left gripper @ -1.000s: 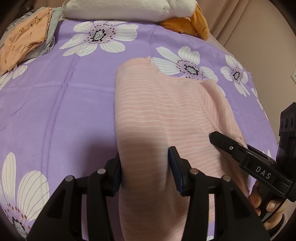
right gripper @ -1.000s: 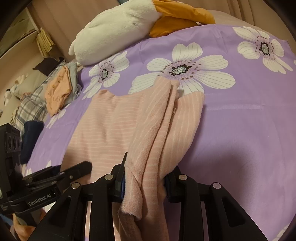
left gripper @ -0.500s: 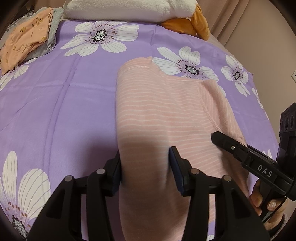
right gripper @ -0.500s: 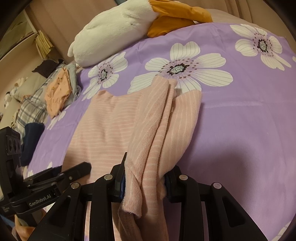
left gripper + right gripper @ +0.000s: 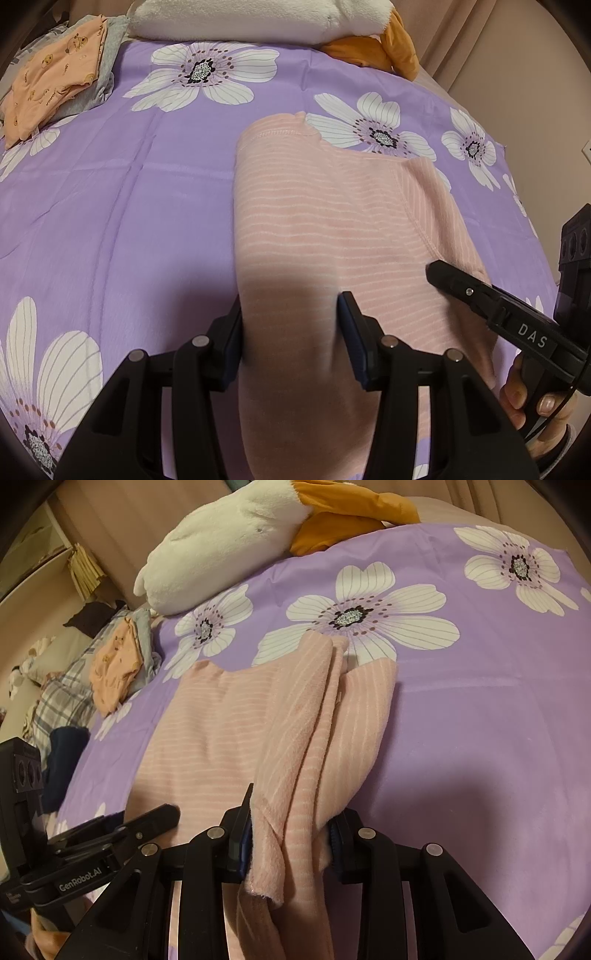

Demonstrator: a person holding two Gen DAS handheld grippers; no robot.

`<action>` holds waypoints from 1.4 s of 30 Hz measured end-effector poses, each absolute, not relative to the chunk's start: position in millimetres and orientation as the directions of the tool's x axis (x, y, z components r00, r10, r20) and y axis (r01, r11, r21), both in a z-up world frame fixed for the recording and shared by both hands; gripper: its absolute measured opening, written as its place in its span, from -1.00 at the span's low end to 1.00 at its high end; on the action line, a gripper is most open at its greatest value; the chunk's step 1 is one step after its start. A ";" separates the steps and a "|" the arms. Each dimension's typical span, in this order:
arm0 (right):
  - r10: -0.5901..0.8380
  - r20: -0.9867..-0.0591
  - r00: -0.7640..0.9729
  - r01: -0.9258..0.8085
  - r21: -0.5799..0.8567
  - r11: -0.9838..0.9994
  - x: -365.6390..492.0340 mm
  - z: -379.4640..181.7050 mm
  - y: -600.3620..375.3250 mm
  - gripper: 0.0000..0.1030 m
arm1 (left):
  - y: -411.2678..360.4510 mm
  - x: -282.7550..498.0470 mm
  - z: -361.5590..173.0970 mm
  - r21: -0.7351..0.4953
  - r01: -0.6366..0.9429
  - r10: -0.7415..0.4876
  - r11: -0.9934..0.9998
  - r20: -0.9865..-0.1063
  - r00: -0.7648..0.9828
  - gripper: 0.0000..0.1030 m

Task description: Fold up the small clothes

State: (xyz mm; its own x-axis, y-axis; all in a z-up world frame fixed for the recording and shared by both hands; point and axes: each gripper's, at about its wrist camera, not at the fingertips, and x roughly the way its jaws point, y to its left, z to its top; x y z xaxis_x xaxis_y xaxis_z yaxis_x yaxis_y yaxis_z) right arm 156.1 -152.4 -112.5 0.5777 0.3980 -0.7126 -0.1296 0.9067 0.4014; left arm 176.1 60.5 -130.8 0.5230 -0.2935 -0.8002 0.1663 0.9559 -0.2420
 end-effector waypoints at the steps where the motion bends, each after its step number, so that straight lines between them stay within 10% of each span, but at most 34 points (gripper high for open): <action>1: 0.397 -0.713 0.578 -0.130 0.400 0.907 156.1 -112.6 -152.4 -0.40 | 59.7 176.3 -130.8 -0.242 0.167 -0.294 0.956 -0.800 0.523 -0.05; 42: 0.386 -0.713 0.586 -0.088 0.418 0.904 140.9 -110.8 -166.7 -0.40 | 65.6 154.5 -132.1 -0.217 0.156 -0.267 0.964 -0.808 0.525 0.00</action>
State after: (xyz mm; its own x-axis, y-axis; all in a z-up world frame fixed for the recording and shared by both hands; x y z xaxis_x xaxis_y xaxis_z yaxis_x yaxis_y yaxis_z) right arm 140.9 -166.7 -110.8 0.5855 0.3860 -0.7128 -0.0876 0.9043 0.4178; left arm 154.5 65.6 -132.1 0.5252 -0.2673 -0.8079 0.1562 0.9635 -0.2173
